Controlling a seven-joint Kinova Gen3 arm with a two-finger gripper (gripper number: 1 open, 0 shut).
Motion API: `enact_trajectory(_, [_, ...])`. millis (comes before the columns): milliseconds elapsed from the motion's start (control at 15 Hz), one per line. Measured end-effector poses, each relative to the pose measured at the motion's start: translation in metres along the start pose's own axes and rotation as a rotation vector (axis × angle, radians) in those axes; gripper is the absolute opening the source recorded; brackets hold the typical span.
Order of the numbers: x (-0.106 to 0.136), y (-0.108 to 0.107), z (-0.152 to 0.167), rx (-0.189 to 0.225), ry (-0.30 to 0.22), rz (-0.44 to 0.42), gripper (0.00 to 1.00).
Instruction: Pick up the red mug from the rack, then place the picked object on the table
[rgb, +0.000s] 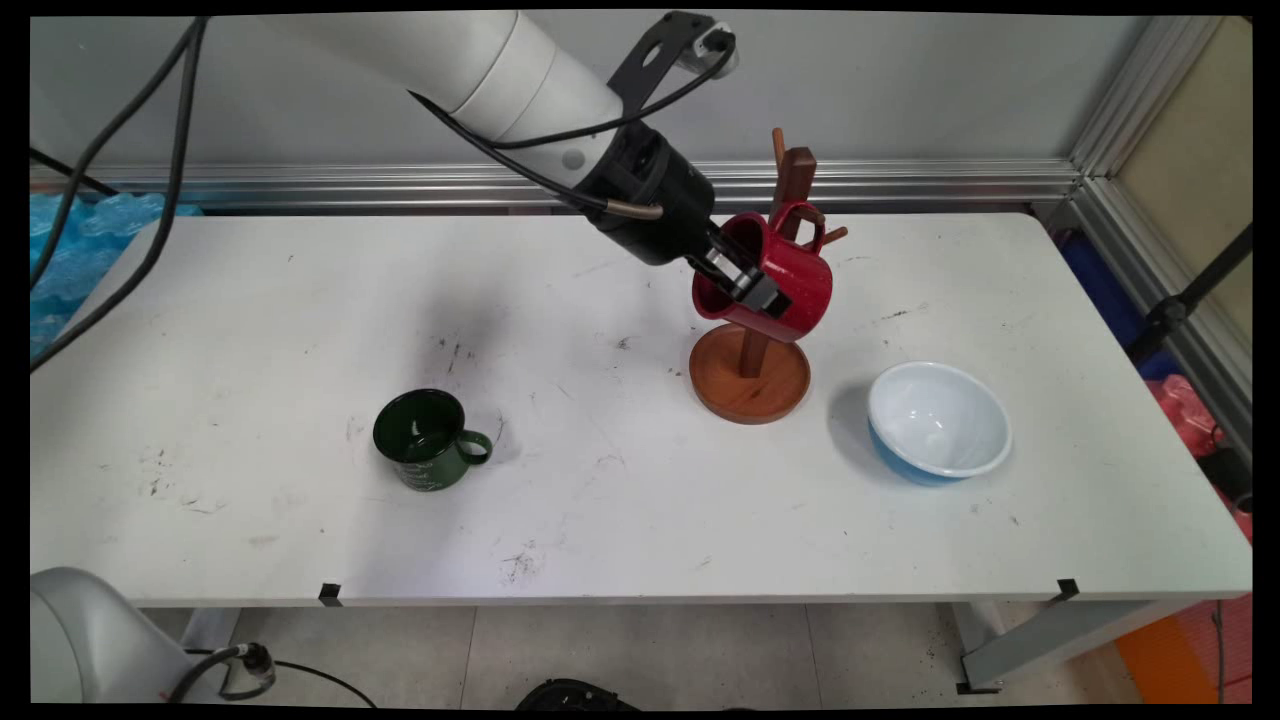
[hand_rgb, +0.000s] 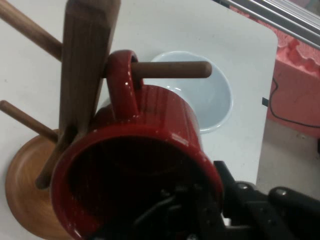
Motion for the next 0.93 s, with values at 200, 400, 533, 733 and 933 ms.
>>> enact_trajectory(200, [-0.001,0.001,-0.001,0.005,-0.001,0.001,0.00])
enact_trajectory(400, [-0.002,0.002,-0.004,0.010,0.001,0.004,0.00])
enact_trajectory(533, [-0.002,0.004,-0.009,0.010,0.004,0.008,0.00])
enact_trajectory(733, [-0.001,0.009,-0.016,0.005,0.010,0.016,0.00])
enact_trajectory(933, [0.002,0.017,-0.024,-0.010,0.022,0.028,0.00])
